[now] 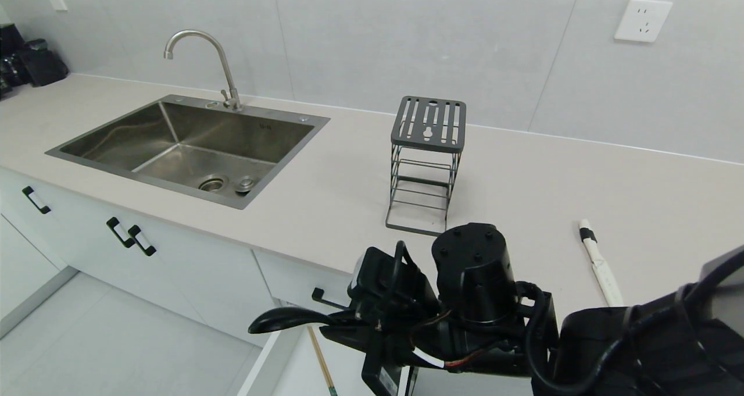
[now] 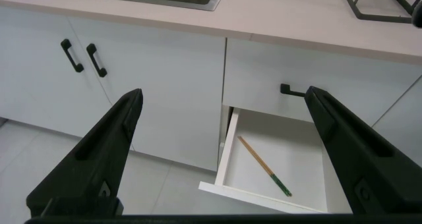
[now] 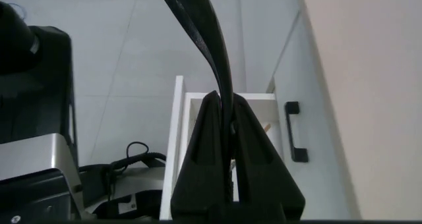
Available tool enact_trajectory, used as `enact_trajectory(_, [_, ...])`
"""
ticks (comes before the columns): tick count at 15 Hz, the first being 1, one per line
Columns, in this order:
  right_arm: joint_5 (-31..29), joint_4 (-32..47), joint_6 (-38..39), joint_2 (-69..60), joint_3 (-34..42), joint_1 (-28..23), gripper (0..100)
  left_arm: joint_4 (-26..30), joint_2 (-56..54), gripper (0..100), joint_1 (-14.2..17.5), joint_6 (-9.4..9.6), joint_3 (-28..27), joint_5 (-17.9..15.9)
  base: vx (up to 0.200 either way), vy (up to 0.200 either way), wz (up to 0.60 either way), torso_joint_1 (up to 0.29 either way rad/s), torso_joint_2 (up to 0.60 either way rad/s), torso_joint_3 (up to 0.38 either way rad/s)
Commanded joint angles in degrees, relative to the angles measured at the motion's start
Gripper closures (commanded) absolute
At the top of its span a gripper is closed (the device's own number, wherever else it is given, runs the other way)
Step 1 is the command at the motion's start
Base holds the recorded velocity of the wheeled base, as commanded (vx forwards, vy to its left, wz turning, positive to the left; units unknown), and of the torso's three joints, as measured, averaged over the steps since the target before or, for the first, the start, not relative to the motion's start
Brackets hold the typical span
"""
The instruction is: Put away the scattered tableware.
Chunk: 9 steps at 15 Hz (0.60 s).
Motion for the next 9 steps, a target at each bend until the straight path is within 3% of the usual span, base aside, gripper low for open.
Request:
enact_trajectory(1, [0.34,-0.03,-0.13,1.6,-1.47,0.48,100,0.0,0.07,0,0.01,0.02,0.01,0.01,0.0,0.0,0.0,0.0,0.0,0.0])
enact_trajectory(6, [-1.94,-0.29,0.49,2.22,-3.93,5.93,100,0.0,0.07,0,0.01,0.02,0.01,0.01,0.0,0.0,0.0,0.0,0.0,0.0])
enact_trajectory(8, [-7.3,0.06,0.66,2.22,-4.11,5.93,100,0.0,0.07,0,0.01,0.02,0.01,0.01,0.0,0.0,0.0,0.0,0.0,0.0])
enact_trajectory(9, [-12.93,1.55,1.81,1.78,-4.46,5.84,100,0.0,0.07,0,0.01,0.02,0.01,0.01,0.0,0.0,0.0,0.0,0.0,0.0])
